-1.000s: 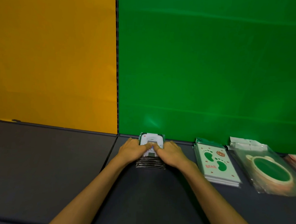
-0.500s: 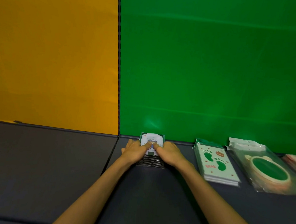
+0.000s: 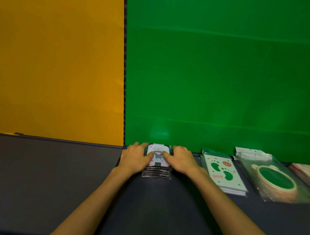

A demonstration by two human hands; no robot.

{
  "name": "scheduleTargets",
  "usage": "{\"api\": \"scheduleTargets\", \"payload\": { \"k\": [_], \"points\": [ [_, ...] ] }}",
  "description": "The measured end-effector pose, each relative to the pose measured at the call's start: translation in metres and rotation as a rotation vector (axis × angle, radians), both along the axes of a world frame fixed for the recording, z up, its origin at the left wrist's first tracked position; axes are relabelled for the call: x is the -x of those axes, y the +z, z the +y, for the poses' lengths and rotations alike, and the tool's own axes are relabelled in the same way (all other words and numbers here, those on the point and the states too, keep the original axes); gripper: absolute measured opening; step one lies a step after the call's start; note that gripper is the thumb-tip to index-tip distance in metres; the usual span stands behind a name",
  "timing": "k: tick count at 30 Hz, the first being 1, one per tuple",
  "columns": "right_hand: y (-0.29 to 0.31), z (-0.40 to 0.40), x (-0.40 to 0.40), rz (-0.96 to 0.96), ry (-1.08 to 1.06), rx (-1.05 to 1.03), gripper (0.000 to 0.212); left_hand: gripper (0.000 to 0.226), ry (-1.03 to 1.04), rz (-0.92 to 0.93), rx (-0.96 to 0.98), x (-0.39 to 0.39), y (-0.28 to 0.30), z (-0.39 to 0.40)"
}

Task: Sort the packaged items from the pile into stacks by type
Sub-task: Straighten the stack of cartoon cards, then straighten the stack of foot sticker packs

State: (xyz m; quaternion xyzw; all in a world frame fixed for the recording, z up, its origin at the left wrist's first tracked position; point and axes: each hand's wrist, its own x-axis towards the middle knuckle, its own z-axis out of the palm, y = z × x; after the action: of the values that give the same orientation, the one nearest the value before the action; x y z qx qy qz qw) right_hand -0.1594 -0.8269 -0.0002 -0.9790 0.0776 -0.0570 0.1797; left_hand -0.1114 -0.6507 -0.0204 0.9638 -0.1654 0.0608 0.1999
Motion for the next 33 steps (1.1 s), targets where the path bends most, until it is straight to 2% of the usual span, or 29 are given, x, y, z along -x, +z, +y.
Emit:
{"api": "scheduleTargets", "payload": {
  "k": [3, 8, 14, 21, 33],
  "points": [
    [0.009, 0.000, 0.006, -0.070, 0.034, 0.221, 0.048, 0.055, -0.056, -0.131, -0.146, 0.005, 0.011, 0.005],
    [0.022, -0.003, 0.017, -0.105, 0.095, 0.354, 0.052, 0.055, -0.106, -0.233, -0.218, 0.012, 0.028, 0.004],
    [0.032, -0.032, 0.041, -0.124, 0.033, 0.380, 0.056, 0.054, -0.180, -0.324, -0.218, 0.029, 0.045, -0.023],
    [0.032, -0.098, 0.072, -0.072, -0.033, 0.384, 0.054, 0.055, -0.244, -0.335, -0.251, 0.052, 0.050, -0.087],
    [0.018, -0.205, 0.092, 0.017, 0.021, 0.367, 0.039, 0.056, -0.160, -0.220, -0.304, 0.076, 0.037, -0.188]
  ]
}}
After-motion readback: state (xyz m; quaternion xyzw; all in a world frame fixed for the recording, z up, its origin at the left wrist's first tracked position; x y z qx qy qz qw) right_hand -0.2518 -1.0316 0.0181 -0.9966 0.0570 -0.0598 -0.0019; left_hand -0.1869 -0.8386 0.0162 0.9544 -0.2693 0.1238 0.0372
